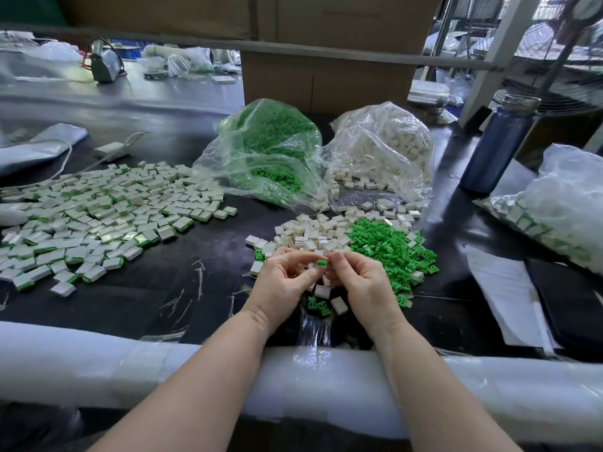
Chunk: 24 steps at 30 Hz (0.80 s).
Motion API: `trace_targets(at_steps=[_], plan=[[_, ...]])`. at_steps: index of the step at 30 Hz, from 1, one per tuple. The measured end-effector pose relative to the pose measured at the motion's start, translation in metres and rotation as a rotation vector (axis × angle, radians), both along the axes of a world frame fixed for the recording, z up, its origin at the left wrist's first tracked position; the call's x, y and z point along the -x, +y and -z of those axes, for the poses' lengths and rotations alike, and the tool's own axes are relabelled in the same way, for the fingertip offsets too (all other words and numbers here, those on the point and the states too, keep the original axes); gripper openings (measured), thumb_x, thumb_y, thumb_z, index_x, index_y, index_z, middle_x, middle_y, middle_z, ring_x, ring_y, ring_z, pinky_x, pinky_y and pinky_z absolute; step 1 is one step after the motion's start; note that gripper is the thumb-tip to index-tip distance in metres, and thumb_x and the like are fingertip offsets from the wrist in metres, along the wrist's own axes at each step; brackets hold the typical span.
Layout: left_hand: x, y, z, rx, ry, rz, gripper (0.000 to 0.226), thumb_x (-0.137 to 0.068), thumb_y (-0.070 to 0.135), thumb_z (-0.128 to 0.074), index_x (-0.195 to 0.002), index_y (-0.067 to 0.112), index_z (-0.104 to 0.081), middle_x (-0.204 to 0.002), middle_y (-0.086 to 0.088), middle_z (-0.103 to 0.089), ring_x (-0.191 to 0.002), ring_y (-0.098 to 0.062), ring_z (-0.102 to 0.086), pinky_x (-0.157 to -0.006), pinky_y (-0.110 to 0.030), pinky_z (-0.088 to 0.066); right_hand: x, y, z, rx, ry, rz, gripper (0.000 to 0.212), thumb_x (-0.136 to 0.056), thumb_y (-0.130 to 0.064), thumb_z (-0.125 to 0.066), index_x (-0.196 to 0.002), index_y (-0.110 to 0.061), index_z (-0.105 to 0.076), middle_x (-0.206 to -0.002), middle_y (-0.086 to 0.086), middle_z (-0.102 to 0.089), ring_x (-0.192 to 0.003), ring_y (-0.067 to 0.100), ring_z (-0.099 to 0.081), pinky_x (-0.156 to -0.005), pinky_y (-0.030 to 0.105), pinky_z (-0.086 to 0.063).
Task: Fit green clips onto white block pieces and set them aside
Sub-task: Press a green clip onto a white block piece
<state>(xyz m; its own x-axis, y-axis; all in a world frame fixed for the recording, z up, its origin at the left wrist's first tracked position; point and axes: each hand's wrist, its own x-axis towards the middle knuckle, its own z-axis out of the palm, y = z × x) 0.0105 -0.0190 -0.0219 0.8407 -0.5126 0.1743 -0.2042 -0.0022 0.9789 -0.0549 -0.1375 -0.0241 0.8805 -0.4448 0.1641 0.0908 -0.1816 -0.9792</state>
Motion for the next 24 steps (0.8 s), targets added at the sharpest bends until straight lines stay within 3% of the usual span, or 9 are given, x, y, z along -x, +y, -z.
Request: trace_targets(at_steps=[3,9,13,18,21,24], plan=[[-0.0001,-0.0006,0.0012,0.033,0.054,0.0,0.016,-0.081,0.0,-0.066,-0.085,0.016,-0.071,-0.081,0.003,-0.055,-0.077,-0.022,-0.051,-0.07,-0.023,-0.046,-0.0035,-0.0026,0.005,0.214,0.037,0.117,0.022,-0.094,-0.011,-0.051,-0.085,-0.023,-0.066,-0.078,0.003,-0.068,-0.075,0.02,-0.064,-0.076,0.036,-0.054],[0.0007,0.0,0.0006,0.033,0.049,-0.005,0.018,-0.081,0.003,-0.067,-0.082,0.02,-0.071,-0.079,0.003,-0.054,-0.075,-0.019,-0.05,-0.064,-0.014,-0.046,-0.0022,-0.0053,0.0083,0.434,0.004,0.156,0.031,-0.082,0.011,-0.057,-0.099,-0.01,-0.071,-0.087,-0.007,-0.067,-0.085,0.01,-0.066,-0.082,0.011,-0.049],[-0.0003,0.0001,0.0014,0.002,0.048,-0.006,0.014,-0.082,0.005,-0.067,-0.086,0.018,-0.071,-0.08,-0.005,-0.054,-0.072,-0.019,-0.049,-0.067,-0.02,-0.047,-0.0018,-0.0055,0.0071,0.436,-0.034,0.211,0.027,-0.082,0.007,-0.062,-0.098,-0.012,-0.073,-0.089,-0.005,-0.072,-0.082,0.007,-0.066,-0.082,0.018,-0.052],[-0.0004,0.0,0.0013,0.006,0.033,-0.011,0.013,-0.081,0.004,-0.067,-0.087,0.015,-0.071,-0.086,-0.004,-0.054,-0.071,-0.017,-0.047,-0.064,-0.012,-0.045,-0.0003,-0.0022,0.0059,0.399,-0.079,0.231,0.011,-0.089,-0.011,-0.06,-0.09,-0.013,-0.071,-0.075,-0.008,-0.068,-0.069,0.012,-0.065,-0.067,0.032,-0.054],[-0.0007,-0.0001,0.0012,0.017,0.045,-0.001,0.013,-0.081,0.003,-0.067,-0.087,0.014,-0.071,-0.089,-0.006,-0.056,-0.073,-0.019,-0.048,-0.064,-0.012,-0.045,-0.0002,-0.0002,0.0042,0.34,-0.075,0.214,0.019,-0.092,-0.013,-0.055,-0.081,-0.023,-0.065,-0.065,-0.012,-0.061,-0.056,0.005,-0.055,-0.057,0.028,-0.045],[-0.0008,-0.001,0.0011,0.016,0.03,-0.026,0.013,-0.081,0.003,-0.067,-0.087,0.014,-0.071,-0.093,-0.007,-0.055,-0.076,-0.019,-0.05,-0.065,-0.009,-0.045,0.0008,0.0008,0.0031,0.281,-0.031,0.2,0.026,-0.094,-0.014,-0.051,-0.072,-0.026,-0.061,-0.052,-0.002,-0.06,-0.044,0.004,-0.049,-0.05,0.029,-0.042]])
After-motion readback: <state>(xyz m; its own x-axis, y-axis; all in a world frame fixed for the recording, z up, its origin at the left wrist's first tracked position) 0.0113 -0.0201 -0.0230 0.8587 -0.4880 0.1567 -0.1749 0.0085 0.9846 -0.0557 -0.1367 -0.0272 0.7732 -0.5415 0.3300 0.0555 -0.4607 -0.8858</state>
